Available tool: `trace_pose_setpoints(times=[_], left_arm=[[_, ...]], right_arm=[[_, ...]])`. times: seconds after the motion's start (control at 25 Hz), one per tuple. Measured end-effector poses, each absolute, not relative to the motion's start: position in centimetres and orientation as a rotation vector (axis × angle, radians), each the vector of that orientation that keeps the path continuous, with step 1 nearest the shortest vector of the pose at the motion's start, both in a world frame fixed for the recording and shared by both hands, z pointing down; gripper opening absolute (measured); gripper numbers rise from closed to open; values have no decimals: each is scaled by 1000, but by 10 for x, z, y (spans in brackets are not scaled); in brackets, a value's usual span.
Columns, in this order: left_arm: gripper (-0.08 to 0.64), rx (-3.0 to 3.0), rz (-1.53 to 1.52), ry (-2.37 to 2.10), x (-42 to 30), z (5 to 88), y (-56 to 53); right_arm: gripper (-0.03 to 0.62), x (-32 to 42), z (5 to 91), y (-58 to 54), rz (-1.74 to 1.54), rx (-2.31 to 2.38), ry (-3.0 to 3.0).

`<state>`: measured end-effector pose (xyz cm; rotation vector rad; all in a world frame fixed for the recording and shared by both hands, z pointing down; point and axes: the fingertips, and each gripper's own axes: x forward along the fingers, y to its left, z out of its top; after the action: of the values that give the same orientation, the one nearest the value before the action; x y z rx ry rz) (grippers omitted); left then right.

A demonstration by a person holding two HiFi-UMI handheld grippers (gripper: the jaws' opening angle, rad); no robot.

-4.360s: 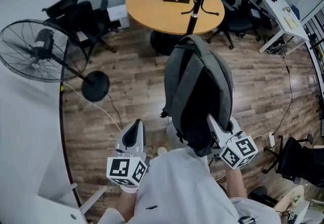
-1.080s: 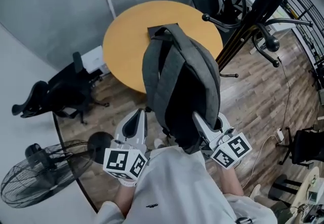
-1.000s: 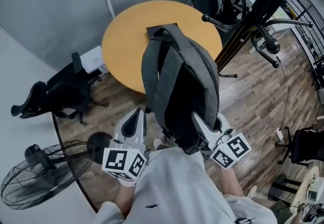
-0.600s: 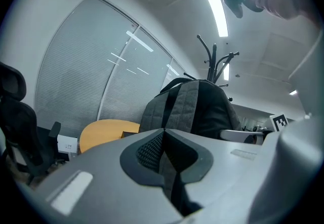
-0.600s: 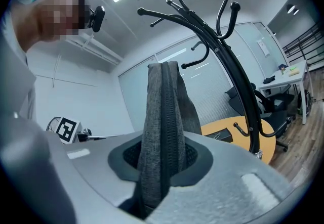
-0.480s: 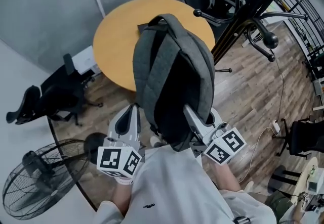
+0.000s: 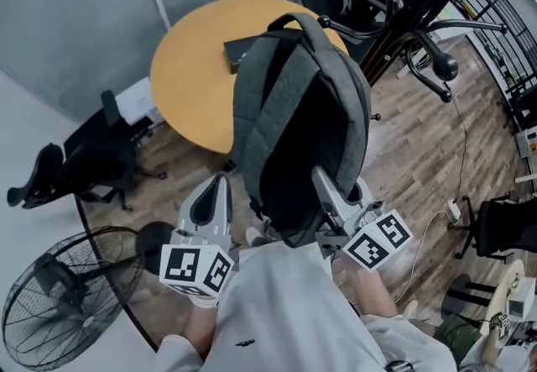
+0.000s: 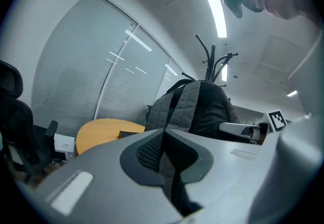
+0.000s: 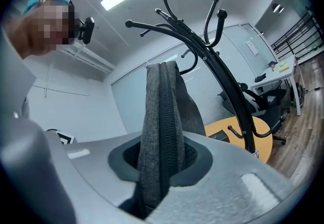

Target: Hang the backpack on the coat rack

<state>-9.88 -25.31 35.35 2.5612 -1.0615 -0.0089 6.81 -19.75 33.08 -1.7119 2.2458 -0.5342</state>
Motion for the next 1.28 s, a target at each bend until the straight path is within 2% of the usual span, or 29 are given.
trace_pose_setpoints(times=[0.92,1.28], left_arm=[[17,2569,2,-995,-79,354,-245],[17,2577,15,-964,-77,360,-244]], right_arm=[[83,98,320,-182,-532,-1790,2117],[83,119,344,-175,-589,-1874,2016]])
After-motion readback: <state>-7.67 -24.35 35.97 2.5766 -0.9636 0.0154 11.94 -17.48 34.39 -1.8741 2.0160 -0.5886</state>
